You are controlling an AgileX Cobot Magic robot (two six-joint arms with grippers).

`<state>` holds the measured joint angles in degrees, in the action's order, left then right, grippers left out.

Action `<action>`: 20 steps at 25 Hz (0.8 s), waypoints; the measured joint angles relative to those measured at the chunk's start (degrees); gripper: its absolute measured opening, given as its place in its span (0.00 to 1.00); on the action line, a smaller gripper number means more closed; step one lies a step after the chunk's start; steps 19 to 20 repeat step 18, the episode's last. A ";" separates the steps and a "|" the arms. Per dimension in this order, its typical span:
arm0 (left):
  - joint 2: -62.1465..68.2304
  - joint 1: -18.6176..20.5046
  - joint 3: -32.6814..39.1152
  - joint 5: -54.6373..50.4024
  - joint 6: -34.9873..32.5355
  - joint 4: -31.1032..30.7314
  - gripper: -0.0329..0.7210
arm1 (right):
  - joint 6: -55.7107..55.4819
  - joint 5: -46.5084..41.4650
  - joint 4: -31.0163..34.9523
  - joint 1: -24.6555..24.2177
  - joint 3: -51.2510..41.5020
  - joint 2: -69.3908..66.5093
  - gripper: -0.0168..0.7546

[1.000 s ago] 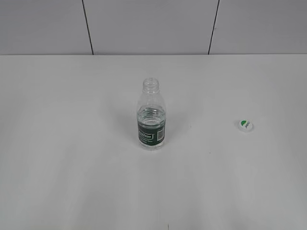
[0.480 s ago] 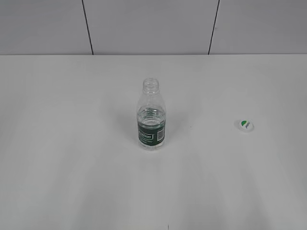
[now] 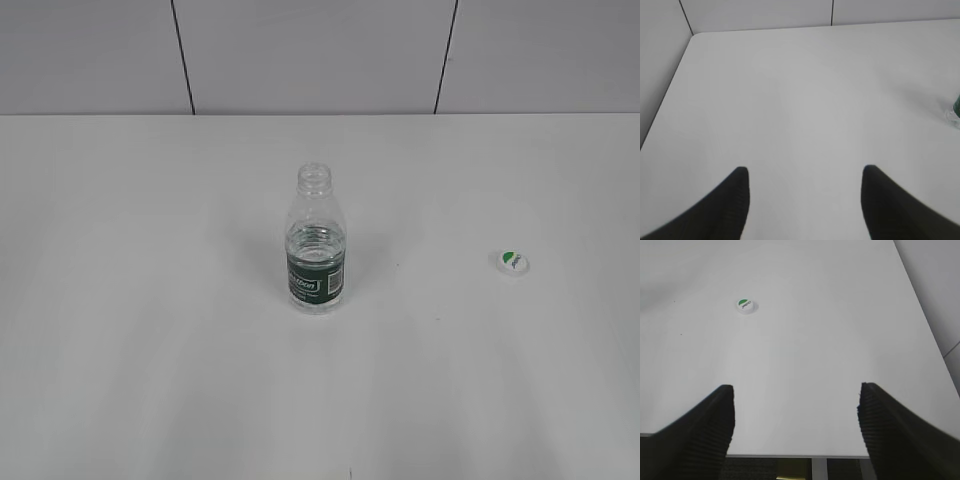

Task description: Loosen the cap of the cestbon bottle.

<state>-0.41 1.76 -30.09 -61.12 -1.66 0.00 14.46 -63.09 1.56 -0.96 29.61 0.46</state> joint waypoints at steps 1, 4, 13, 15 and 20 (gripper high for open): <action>0.00 0.00 0.00 0.00 0.00 0.00 0.63 | 0.00 -0.01 0.00 0.00 0.00 0.00 0.78; 0.00 0.00 0.00 0.00 0.00 0.00 0.63 | 0.00 0.06 -0.05 0.00 0.00 0.00 0.78; 0.00 0.00 0.00 0.00 0.00 0.00 0.63 | 0.00 0.17 -0.05 0.00 0.00 0.00 0.78; 0.00 0.00 0.00 0.00 0.00 0.00 0.63 | 0.00 0.17 -0.05 0.00 0.00 0.00 0.78; 0.00 0.00 0.00 0.00 0.00 0.00 0.63 | 0.00 0.17 -0.05 0.00 0.00 0.00 0.78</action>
